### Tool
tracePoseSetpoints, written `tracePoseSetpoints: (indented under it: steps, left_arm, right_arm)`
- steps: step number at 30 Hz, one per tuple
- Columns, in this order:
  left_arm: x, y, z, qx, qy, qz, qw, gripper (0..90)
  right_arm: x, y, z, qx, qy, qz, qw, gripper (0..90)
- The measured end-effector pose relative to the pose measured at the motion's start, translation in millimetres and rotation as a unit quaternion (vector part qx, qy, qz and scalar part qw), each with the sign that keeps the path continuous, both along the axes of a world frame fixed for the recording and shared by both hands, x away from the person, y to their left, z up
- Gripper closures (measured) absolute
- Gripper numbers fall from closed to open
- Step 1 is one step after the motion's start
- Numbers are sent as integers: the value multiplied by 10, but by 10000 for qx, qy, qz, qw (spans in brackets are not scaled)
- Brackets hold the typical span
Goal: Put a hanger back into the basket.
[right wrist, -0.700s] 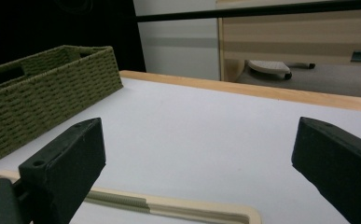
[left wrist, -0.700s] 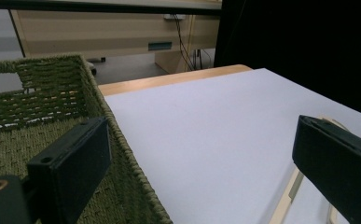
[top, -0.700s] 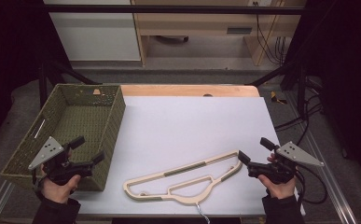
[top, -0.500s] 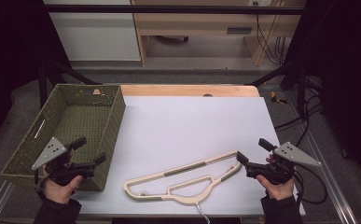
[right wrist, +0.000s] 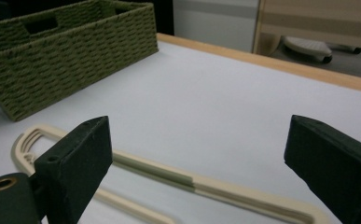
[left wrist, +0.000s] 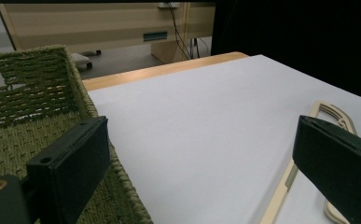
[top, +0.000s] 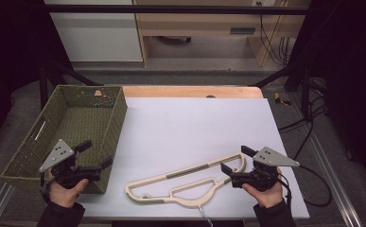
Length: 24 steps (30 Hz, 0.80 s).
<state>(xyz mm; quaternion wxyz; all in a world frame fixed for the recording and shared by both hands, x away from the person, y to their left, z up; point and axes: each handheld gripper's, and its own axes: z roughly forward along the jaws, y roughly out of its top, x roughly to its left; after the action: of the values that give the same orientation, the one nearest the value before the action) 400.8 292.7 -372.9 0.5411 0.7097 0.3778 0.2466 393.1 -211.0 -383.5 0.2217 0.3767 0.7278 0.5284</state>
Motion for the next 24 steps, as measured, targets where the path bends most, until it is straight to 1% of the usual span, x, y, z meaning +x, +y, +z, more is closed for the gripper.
tracePoseSetpoints:
  steps: [2, 3, 4, 5, 6, 7, 8, 9, 11, 14, 15, 16, 18, 19, 21, 23, 24]
  left_arm:
    - [-4, -14, 1, 31, -2, 0, 10000, 40]
    - [-6, -20, 1, 32, 3, -7, 10000, 40]
    - [-7, -25, 0, 28, 7, -19, 10000, 40]
    - [-8, -32, -2, 31, 8, -29, 10000, 40]
    - [-6, -37, -3, 52, 7, -33, 10000, 40]
    - [-4, -43, -6, 45, 12, -45, 10000, 41]
    - [-2, -46, -9, 58, 22, -57, 10000, 41]
    - [0, -48, -14, 66, 30, -58, 10000, 41]
    - [0, -55, -18, 65, 47, -72, 9999, 42]
    - [-2, -74, -19, 76, 47, -106, 9999, 43]
    - [-3, -86, -21, 76, 52, -120, 9999, 44]
    - [-3, -98, -23, 90, 59, -138, 9998, 44]
    - [-2, -128, -32, 113, 76, -174, 9998, 44]
    - [-4, -148, -38, 134, 88, -197, 9997, 44]
    - [-10, -182, -45, 142, 111, -239, 9996, 46]
    - [-13, -210, -50, 185, 108, -287, 9994, 46]
    - [-18, -236, -57, 191, 118, -315, 9992, 47]
  right_arm:
    - [-9, 77, -32, -139, 86, 119, 9998, 87]
    - [-31, 167, -65, -235, 204, 236, 9992, 98]
    - [-31, 167, -65, -235, 204, 236, 9992, 98]
    - [-46, 214, -81, -297, 272, 326, 9987, 99]
    - [-57, 261, -98, -367, 284, 409, 9981, 112]
    - [-74, 348, -128, -464, 309, 590, 9967, 130]
    - [-74, 348, -128, -464, 309, 590, 9967, 130]
    - [-74, 381, -145, -502, 319, 674, 9959, 139]
    - [-56, 416, -194, -551, 366, 740, 9951, 153]
    - [-7, 420, -290, -634, 528, 733, 9939, 177]
    - [19, 434, -333, -710, 556, 772, 9929, 198]
    - [19, 434, -333, -710, 556, 772, 9929, 198]
    - [51, 452, -387, -829, 583, 831, 9914, 226]
    - [62, 456, -413, -851, 617, 865, 9907, 235]
    - [64, 476, -456, -877, 754, 928, 9889, 257]
    - [59, 484, -456, -874, 745, 952, 9888, 265]
    - [43, 495, -452, -843, 788, 968, 9886, 276]
